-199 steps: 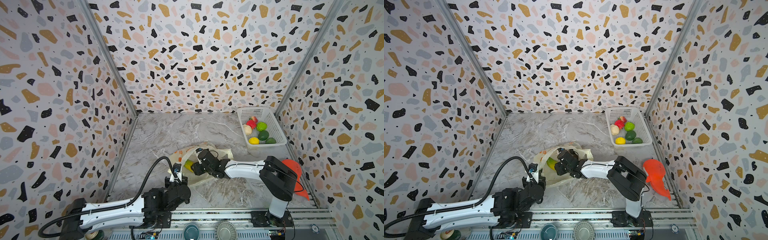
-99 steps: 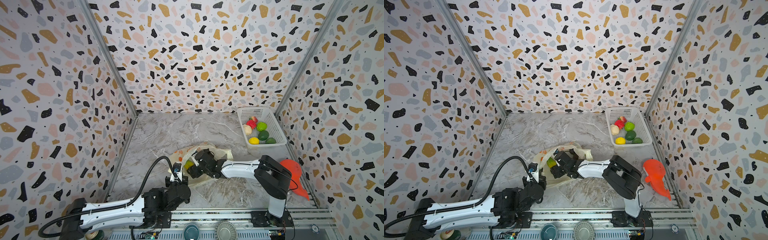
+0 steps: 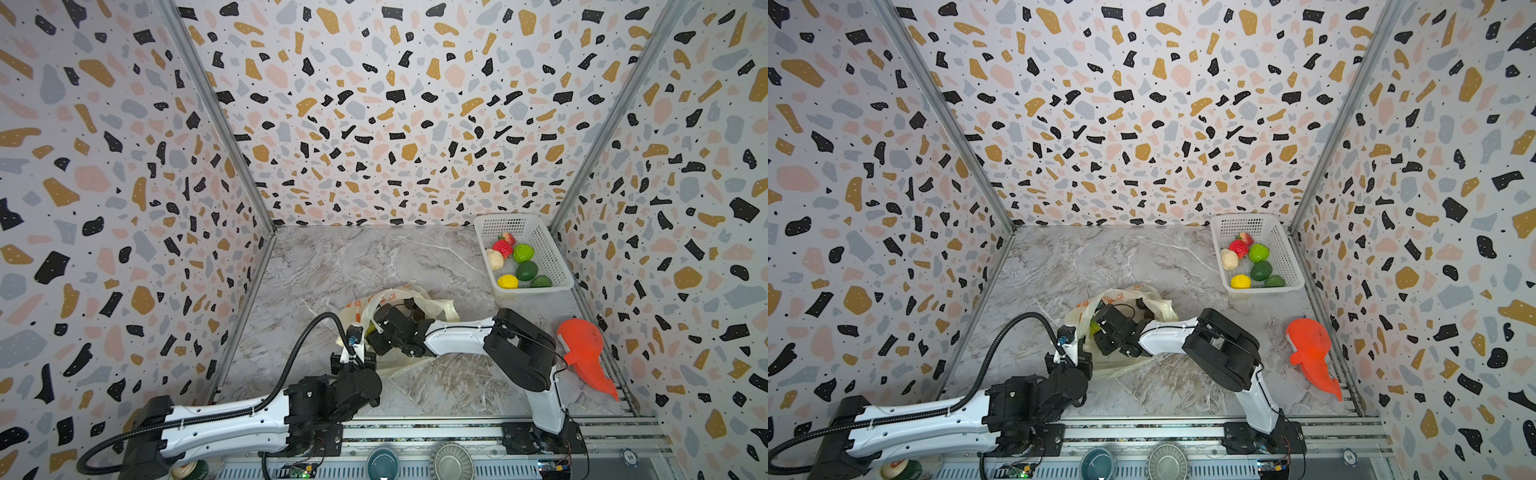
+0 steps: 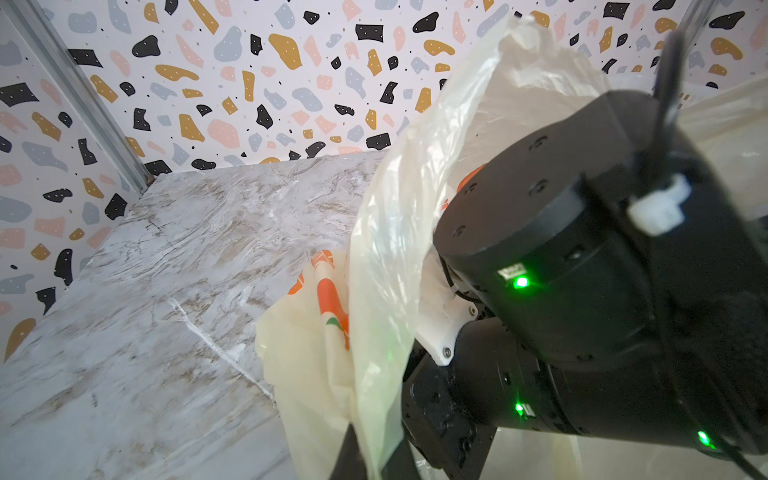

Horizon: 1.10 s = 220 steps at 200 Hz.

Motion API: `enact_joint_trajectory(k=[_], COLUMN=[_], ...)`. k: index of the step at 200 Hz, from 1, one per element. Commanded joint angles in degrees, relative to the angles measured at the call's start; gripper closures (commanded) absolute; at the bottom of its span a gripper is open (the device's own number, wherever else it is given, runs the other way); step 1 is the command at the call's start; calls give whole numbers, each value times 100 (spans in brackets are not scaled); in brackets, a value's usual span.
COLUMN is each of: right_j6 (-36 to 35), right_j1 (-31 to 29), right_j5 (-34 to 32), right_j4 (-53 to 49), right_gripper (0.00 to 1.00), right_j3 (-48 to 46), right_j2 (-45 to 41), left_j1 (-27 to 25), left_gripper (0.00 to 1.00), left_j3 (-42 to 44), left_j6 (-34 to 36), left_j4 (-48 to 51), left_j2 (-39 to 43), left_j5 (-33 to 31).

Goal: Untie the knot of the plastic bag and take out the fruit
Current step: 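Lower the right gripper onto the green-yellow papaya and close on it, then lift the papaya out of the bag toward the basket with the right gripper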

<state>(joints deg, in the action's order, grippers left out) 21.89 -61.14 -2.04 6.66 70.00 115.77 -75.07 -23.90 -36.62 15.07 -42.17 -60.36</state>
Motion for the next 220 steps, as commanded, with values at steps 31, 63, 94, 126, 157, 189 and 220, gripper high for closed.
enact_joint_trajectory(k=[31, 63, 94, 126, 157, 189, 220], right_j6=[185, 260, 331, 366, 461, 529, 497], right_j1=[-17, -13, -13, -19, 122, 258, 480], right_j5=[182, 280, 297, 331, 616, 687, 657], right_j4=[-698, -1089, -1518, -1922, -2106, -2560, -2956], right_gripper=[58, 58, 58, 58, 57, 57, 57], right_j3=[-575, -820, -908, -924, -1105, -1018, -670], right_j2=[-1317, -1957, -2523, -3149, -3847, -4527, -4980], left_j1=[-17, -17, -17, -17, -17, -17, -17], left_gripper=[100, 100, 100, 100, 100, 100, 100], left_j3=[-22, -25, -86, -124, -139, -176, -185], left_j6=[136, 225, 295, 364, 421, 455, 445], left_j4=[-196, -336, -426, -472, -599, -714, -808], left_j2=[42, 0, -55, -82, -130, -271, -376], left_j5=[-167, -158, -161, -164, -169, -133, -97])
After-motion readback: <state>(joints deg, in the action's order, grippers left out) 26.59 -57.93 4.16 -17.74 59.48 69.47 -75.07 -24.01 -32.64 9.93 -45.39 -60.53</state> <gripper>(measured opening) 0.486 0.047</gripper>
